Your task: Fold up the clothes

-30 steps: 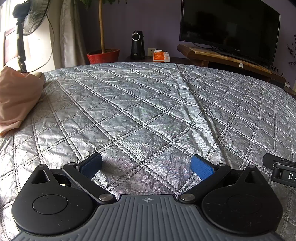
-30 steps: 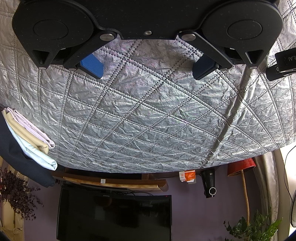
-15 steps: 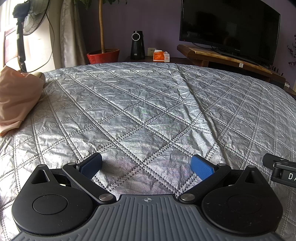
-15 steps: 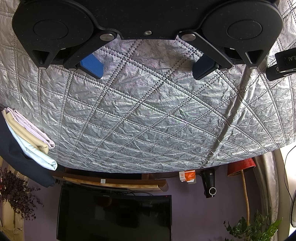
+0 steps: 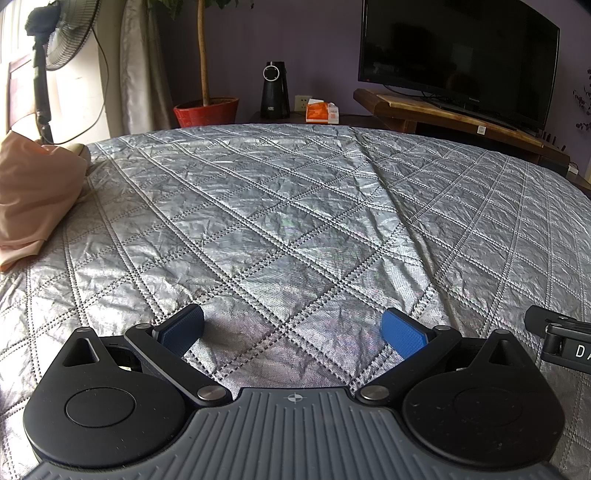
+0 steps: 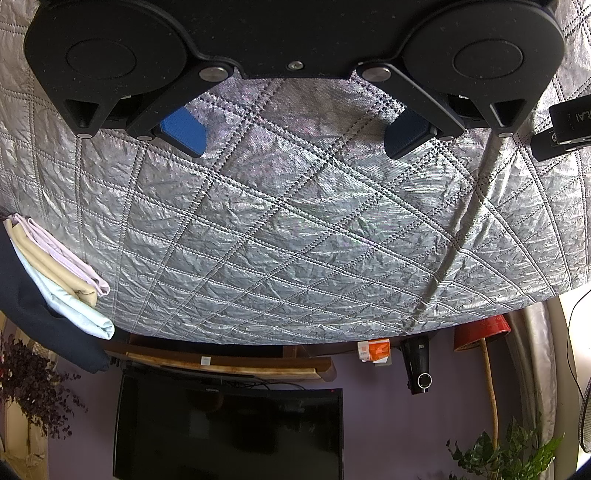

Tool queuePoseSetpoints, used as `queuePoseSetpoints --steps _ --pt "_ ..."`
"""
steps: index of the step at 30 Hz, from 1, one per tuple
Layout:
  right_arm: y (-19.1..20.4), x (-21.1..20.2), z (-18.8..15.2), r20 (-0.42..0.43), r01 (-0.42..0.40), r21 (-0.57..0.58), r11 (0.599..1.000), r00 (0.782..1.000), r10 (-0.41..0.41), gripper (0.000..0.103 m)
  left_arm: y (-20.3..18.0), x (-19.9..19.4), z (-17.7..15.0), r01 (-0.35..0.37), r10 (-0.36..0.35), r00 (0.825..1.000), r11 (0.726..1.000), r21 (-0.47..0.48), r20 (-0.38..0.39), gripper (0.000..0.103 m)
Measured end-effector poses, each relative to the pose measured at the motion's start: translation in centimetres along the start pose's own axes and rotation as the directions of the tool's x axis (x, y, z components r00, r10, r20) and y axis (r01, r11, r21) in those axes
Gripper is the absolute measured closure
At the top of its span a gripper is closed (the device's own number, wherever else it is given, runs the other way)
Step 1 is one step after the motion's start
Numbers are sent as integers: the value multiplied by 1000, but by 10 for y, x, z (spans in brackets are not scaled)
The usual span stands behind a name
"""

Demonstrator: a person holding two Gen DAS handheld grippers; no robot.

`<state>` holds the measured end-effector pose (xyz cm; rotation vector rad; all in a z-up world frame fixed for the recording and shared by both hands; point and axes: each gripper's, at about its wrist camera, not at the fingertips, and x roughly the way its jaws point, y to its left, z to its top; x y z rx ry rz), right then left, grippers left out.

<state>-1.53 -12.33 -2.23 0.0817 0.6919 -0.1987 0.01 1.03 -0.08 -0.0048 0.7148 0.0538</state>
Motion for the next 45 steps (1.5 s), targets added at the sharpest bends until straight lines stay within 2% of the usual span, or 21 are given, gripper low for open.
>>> queuePoseSetpoints --steps 36,40,45 --pt "0 1 0 0 0 0 1000 1000 0 0 -1 0 1 0 0 1000 1000 0 0 0" --pt "0 1 0 0 0 0 1000 1000 0 1 8 5 1 0 0 1000 1000 0 0 0" --pt "0 1 0 0 0 0 1000 1000 0 0 -8 -6 1 0 0 1000 1000 0 0 0"
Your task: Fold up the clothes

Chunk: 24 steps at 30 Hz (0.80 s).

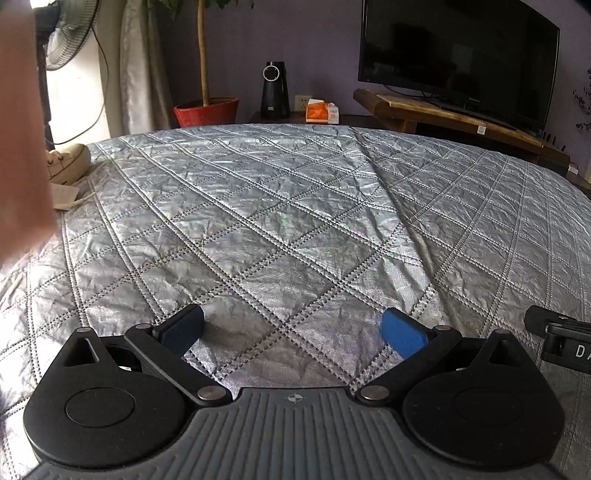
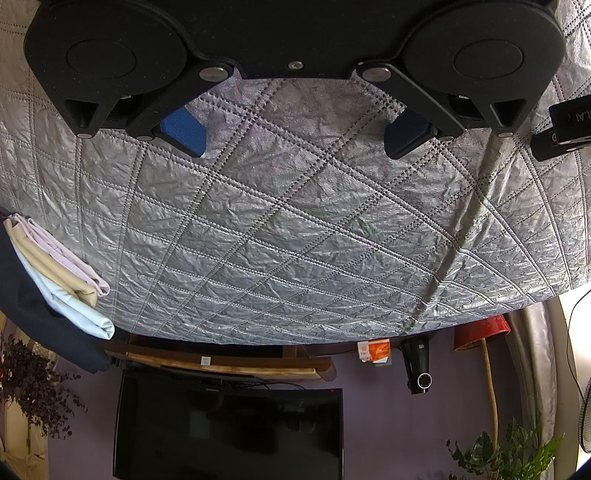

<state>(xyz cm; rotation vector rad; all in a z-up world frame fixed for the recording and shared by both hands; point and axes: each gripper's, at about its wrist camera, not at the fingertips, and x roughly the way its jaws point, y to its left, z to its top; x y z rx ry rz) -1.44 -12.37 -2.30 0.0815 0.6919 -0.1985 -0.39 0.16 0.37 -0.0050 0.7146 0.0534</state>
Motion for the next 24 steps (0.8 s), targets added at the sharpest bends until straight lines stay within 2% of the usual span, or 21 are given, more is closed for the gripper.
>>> queuePoseSetpoints --steps 16,24 --pt "-1 -1 0 0 0 0 1000 1000 0 0 -5 0 0 9 -9 1000 1000 -2 -3 0" --pt "-1 -1 0 0 0 0 1000 1000 0 0 6 6 0 10 -10 1000 1000 -2 -4 0"
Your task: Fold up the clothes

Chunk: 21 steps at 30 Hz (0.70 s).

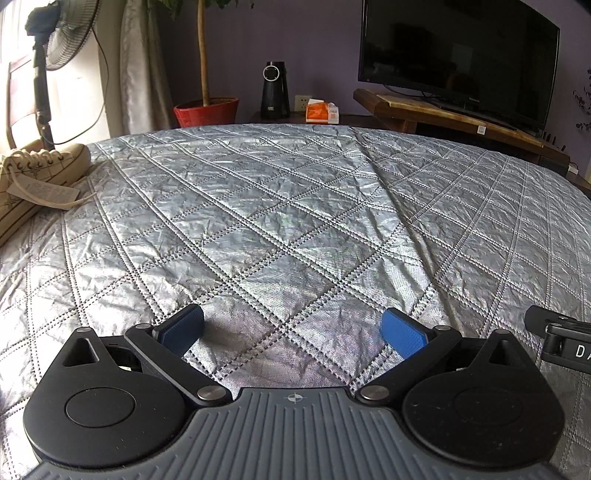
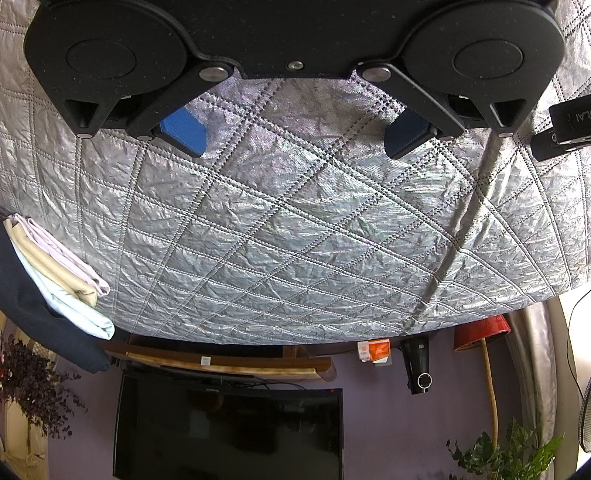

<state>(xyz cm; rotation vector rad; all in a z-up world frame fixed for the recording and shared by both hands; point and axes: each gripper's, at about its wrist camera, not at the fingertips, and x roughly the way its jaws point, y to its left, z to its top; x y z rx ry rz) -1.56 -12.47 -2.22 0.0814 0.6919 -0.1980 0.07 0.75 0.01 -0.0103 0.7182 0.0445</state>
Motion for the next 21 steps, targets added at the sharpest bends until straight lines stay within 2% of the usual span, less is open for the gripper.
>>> queuePoseSetpoints --steps 21 --pt "0 0 0 0 0 0 1000 1000 0 0 0 -1 0 0 0 1000 1000 0 0 0"
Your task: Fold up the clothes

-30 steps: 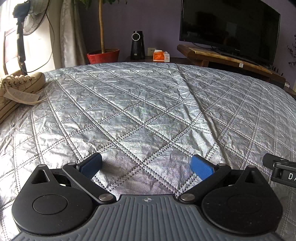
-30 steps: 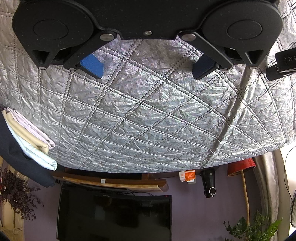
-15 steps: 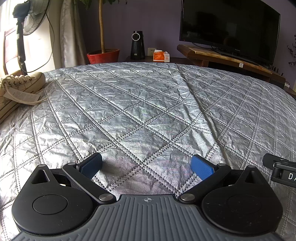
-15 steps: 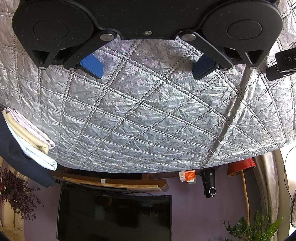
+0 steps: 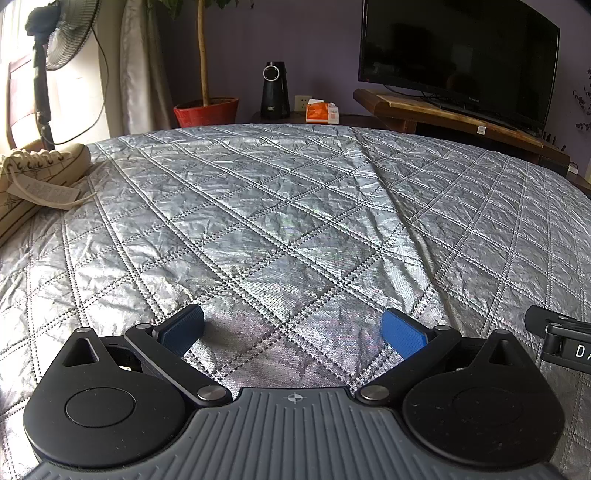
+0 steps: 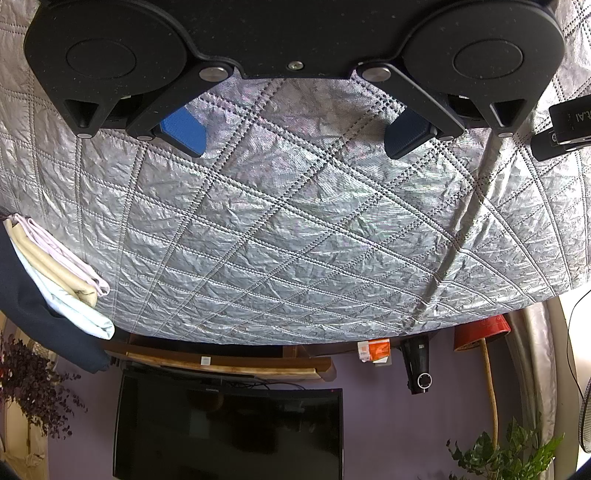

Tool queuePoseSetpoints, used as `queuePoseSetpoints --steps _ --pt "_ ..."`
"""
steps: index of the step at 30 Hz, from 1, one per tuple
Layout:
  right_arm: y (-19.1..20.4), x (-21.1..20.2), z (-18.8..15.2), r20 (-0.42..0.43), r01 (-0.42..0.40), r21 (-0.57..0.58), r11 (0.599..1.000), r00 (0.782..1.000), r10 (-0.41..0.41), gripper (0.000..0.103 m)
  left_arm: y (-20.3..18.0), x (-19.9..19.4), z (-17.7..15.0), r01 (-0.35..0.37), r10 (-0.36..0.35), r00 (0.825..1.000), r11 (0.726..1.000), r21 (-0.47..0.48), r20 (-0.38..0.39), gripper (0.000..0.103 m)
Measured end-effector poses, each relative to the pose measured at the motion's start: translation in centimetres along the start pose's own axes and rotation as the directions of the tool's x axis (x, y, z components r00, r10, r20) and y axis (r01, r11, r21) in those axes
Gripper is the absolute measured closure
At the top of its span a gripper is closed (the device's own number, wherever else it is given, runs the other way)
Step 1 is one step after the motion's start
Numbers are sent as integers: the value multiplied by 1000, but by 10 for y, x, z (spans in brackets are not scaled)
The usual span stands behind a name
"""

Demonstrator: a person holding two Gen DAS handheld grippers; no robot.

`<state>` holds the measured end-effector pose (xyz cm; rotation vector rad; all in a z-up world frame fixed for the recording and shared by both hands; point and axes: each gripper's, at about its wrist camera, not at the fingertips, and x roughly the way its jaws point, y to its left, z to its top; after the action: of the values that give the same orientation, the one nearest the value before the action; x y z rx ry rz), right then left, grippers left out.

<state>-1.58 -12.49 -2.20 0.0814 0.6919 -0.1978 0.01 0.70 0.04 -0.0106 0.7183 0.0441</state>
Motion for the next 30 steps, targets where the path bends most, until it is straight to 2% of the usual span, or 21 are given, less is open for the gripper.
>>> queuePoseSetpoints --steps 19,22,30 --pt "-5 6 0 0 0 0 1000 1000 0 1 1 1 0 0 0 1000 1000 0 0 0" --pt "-3 4 0 0 0 0 1000 1000 0 0 -9 -5 0 0 0 1000 1000 0 0 0" --pt "0 1 0 0 0 0 1000 1000 0 0 -1 0 0 0 0 1000 1000 0 0 0"
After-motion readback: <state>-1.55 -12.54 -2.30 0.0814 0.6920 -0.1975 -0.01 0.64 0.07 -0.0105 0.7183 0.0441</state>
